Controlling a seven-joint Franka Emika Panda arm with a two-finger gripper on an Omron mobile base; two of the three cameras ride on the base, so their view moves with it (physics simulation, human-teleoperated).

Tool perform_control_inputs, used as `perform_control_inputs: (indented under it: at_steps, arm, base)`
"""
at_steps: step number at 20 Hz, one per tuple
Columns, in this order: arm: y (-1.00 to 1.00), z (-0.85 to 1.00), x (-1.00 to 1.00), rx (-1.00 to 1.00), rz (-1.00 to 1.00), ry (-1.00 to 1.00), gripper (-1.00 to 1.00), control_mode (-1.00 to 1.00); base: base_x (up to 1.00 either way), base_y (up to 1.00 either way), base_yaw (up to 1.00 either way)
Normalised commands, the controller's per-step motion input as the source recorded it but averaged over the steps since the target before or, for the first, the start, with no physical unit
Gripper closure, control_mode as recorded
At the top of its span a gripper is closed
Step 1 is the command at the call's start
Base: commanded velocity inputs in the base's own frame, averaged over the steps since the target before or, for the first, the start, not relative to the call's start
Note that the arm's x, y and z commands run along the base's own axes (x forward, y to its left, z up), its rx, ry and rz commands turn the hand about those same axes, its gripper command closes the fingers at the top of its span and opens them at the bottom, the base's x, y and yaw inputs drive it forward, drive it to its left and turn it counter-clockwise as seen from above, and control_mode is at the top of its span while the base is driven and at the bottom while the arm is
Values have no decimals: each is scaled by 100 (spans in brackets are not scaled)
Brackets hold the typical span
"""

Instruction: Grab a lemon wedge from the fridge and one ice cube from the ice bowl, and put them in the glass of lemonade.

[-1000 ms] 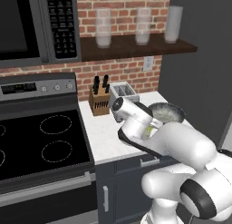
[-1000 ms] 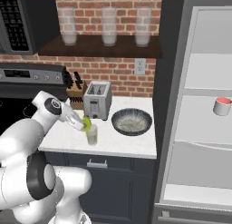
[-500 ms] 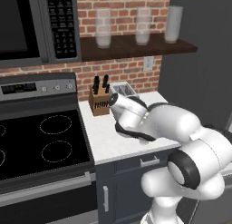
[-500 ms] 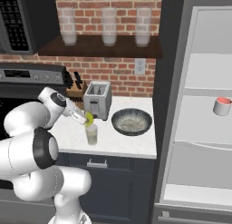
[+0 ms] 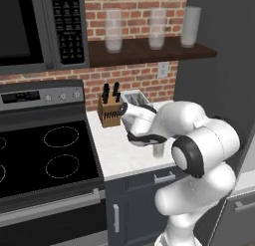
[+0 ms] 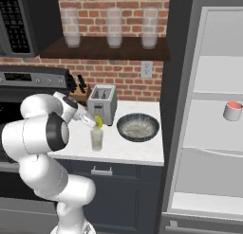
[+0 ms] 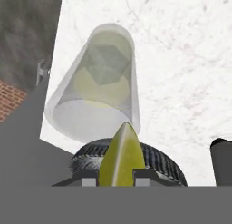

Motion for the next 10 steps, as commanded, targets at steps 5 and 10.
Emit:
perform_control_inputs:
  at_steps: [5,10]
  arm:
    - [0,-35,40,-4,0,-1,100,-100]
    - [-4,-24,-15,-2,0,-1,100,-100]
  base:
    - [0,0,0]
    - [0,0,0]
